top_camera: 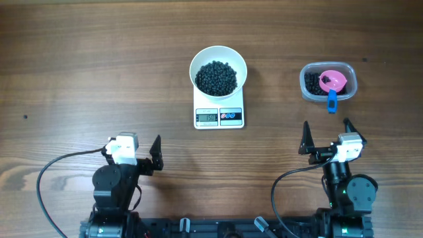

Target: Scoop item into bowl and weigh 150g on scale

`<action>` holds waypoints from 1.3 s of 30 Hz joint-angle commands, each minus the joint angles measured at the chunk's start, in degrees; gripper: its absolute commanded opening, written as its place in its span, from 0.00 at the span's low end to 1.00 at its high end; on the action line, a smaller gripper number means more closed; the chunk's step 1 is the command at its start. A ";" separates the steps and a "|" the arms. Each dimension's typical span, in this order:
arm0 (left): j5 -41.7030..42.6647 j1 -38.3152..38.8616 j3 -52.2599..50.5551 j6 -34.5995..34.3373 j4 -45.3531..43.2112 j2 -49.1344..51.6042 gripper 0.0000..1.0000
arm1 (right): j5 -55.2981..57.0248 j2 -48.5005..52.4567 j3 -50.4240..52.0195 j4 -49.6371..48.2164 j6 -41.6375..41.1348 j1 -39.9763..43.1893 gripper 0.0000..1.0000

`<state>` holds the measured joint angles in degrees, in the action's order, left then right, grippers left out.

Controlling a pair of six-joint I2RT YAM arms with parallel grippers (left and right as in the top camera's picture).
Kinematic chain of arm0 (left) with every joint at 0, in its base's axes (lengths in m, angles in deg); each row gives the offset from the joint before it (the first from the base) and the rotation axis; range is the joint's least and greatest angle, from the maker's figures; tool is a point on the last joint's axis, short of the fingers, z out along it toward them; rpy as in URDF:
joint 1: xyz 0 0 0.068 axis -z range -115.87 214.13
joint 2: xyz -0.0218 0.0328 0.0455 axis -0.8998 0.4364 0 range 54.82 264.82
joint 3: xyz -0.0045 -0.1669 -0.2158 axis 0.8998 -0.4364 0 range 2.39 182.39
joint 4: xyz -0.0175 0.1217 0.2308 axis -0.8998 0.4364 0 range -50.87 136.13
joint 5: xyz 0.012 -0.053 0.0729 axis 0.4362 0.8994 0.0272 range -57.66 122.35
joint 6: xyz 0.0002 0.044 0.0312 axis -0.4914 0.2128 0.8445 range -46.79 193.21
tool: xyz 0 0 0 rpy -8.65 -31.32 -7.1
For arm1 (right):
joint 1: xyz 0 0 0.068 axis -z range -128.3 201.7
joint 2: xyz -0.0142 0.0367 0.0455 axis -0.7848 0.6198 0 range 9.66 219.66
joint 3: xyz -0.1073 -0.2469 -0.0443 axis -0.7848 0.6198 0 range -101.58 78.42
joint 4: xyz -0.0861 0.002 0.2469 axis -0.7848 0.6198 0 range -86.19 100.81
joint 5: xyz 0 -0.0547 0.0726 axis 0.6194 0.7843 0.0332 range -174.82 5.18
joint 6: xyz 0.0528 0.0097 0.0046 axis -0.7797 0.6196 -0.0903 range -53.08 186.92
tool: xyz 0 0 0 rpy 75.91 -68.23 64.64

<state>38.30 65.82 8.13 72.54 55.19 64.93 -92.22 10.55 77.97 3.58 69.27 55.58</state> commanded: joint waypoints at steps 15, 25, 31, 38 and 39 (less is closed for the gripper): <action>0.85 -3.87 -5.38 0.92 -12.46 -7.17 1.00 | 1.20 -0.68 0.13 -0.09 -1.03 -0.33 0.99; 0.90 -6.10 -5.38 0.90 -12.41 -9.94 1.00 | 1.20 -0.68 0.13 -0.09 -1.03 -0.33 1.00; 0.20 -6.05 -5.38 1.38 -12.22 -9.94 1.00 | 1.20 -0.68 0.13 -0.09 -1.03 -0.33 1.00; 0.74 -6.08 -5.38 1.95 -12.20 -9.94 1.00 | 1.20 -0.68 0.13 -0.09 -1.01 -0.33 1.00; 1.03 -6.03 -5.38 1.95 -12.22 -9.94 1.00 | 1.20 -0.68 0.13 -0.09 -1.03 -0.33 1.00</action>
<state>38.48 60.18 3.45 73.39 42.99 55.64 -92.22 10.55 77.97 3.56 69.24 55.58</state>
